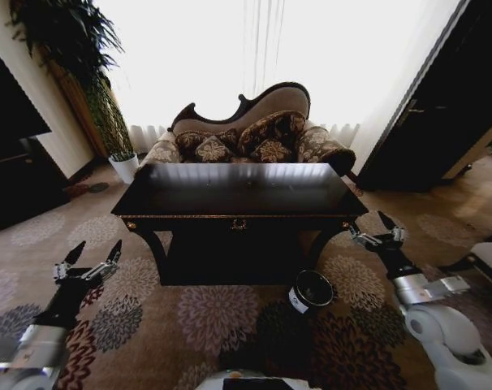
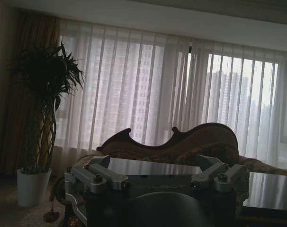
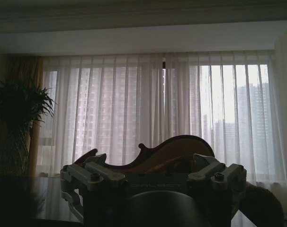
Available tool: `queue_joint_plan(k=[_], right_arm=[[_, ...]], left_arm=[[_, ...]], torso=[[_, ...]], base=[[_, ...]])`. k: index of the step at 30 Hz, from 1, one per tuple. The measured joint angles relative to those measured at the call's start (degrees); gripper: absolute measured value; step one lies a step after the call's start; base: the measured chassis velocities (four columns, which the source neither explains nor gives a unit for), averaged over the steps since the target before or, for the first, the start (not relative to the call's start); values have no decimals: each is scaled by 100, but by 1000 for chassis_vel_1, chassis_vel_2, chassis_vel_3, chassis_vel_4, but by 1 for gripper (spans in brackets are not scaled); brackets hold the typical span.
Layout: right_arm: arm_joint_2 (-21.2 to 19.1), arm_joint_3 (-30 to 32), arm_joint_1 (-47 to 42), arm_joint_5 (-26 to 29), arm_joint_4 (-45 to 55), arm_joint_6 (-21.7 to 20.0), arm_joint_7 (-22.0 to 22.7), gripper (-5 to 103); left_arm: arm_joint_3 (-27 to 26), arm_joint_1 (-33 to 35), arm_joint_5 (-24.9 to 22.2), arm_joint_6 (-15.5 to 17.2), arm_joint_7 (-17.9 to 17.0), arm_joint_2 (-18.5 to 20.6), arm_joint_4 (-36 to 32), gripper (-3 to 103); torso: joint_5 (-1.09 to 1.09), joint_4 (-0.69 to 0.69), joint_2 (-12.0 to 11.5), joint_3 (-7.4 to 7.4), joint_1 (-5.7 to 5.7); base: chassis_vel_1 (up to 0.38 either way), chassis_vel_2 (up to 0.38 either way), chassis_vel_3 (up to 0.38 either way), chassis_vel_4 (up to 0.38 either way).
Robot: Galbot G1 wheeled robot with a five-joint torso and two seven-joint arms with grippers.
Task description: Move to the front of the table and place the trash on the table into the trash bin.
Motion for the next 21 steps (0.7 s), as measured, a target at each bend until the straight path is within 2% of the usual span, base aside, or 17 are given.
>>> queue_joint_plan(k=[21], right_arm=[[61, 34, -114, -4, 28, 68, -93, 100]], left_arm=[[-23, 49, -26, -16, 8, 60, -39, 100]], torso=[[0, 0, -1, 1, 2]], base=[[158, -152, -156, 154]])
